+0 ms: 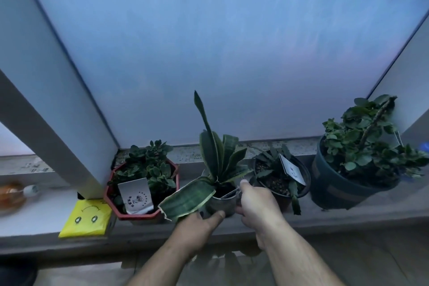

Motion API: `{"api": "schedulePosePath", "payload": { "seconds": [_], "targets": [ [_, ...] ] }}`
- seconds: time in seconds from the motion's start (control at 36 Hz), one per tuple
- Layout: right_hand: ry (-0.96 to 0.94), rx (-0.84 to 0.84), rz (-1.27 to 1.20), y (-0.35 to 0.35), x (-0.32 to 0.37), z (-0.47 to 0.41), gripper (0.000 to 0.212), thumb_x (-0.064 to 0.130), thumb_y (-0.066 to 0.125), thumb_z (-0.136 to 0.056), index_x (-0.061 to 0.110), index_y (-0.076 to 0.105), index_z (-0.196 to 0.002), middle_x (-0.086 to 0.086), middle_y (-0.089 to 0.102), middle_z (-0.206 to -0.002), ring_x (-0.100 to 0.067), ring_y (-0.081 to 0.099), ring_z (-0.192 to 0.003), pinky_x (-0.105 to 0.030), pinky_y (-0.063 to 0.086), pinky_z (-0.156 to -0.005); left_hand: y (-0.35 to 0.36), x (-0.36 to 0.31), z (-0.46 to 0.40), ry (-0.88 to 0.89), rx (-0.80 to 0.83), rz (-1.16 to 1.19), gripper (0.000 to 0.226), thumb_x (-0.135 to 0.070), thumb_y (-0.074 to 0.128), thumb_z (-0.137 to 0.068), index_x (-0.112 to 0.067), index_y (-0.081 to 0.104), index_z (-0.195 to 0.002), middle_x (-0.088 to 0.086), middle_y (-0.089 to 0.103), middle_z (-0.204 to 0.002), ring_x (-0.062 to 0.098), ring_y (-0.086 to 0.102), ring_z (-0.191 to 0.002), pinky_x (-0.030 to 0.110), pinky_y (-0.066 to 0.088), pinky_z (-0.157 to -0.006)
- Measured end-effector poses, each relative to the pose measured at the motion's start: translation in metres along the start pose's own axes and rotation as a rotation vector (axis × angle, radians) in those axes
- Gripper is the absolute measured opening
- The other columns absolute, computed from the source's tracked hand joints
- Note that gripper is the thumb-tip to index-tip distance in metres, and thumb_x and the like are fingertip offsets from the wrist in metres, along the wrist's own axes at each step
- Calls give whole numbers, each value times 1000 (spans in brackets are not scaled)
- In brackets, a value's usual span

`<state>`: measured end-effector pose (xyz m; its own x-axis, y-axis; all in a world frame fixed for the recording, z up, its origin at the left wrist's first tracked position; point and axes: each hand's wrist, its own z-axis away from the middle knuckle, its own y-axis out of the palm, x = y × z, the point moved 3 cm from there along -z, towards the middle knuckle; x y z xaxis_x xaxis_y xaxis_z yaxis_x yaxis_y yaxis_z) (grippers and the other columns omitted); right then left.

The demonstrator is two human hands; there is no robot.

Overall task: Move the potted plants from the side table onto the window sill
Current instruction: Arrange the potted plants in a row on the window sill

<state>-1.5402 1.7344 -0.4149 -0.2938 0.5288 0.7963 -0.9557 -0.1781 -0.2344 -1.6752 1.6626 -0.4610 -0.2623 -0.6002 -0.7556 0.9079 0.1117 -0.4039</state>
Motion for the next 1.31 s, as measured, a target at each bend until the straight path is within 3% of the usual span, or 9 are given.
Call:
{"api": "schedulePosePath", "payload": {
  "seconds": [0.08,0.19,0.36,0.58,0.69,0.97,1.11,1.22,1.31],
  "targets": [
    [-23,8,40,-4,2,0,36,37,45,-101,13,60,-78,-3,61,-79,-21,57,-76,-35,42,-74,4,-1,5,81,-56,104,56,-53,69,-85,-24,58,-132,-13,59,-131,7,52,-119,16,32,-95],
    [-56,58,29,-2,3,1,25,24,46,-103,11,65,-110,-2,66,-114,-20,59,-111,-35,44,-100,9,-2,13,108,-172,231,47,-56,61,-88,-27,64,-125,-12,60,-119,8,51,-120,18,32,-95],
    [-9,-42,-3,-6,4,5,33,20,48,-99,14,58,-68,-1,44,-60,-19,40,-61,-32,31,-61,7,-10,7,132,-190,200,42,-54,55,-93,-20,68,-115,-10,67,-115,8,56,-118,19,37,-93],
    [30,22,-120,3,0,7,34,39,54,-93,10,62,-77,-9,72,-93,-34,69,-99,-57,54,-98,-4,-17,0,70,-186,141,51,-53,52,-95,-10,68,-118,2,72,-109,13,62,-104,22,41,-80],
    [24,21,-121,3,-2,4,33,39,54,-90,10,60,-75,-8,71,-90,-33,70,-99,-58,54,-98,-9,-20,3,60,-195,122,47,-50,53,-97,-6,69,-92,-7,60,-71,10,57,-75,20,37,-58],
    [67,75,-68,-4,-5,4,30,24,54,-89,0,71,-95,-29,71,-112,-43,69,-107,-64,52,-95,-6,-16,3,51,-195,188,38,-48,52,-97,-14,67,-93,-5,64,-79,18,63,-87,34,50,-81],
    [108,152,-118,-10,8,39,17,10,48,-104,1,62,-107,-35,57,-130,-45,63,-119,-64,38,-108,7,-20,71,-73,-153,471,55,-26,67,-91,-25,47,-142,-2,57,-140,16,55,-126,45,44,-108],
    [98,131,-87,-19,12,56,32,15,47,-105,-11,57,-122,-36,56,-130,-47,58,-124,-60,40,-109,23,-43,135,-65,-138,712,50,-25,67,-56,-38,61,-104,-13,67,-110,-14,66,-81,52,48,-104],
    [48,101,-31,-33,13,74,29,18,49,-104,-5,66,-109,-24,73,-109,-28,74,-91,-43,58,-82,31,-65,142,-10,-174,759,38,-15,71,-78,-43,59,-101,-22,66,-104,-18,64,-75,46,52,-100]
  ]
}}
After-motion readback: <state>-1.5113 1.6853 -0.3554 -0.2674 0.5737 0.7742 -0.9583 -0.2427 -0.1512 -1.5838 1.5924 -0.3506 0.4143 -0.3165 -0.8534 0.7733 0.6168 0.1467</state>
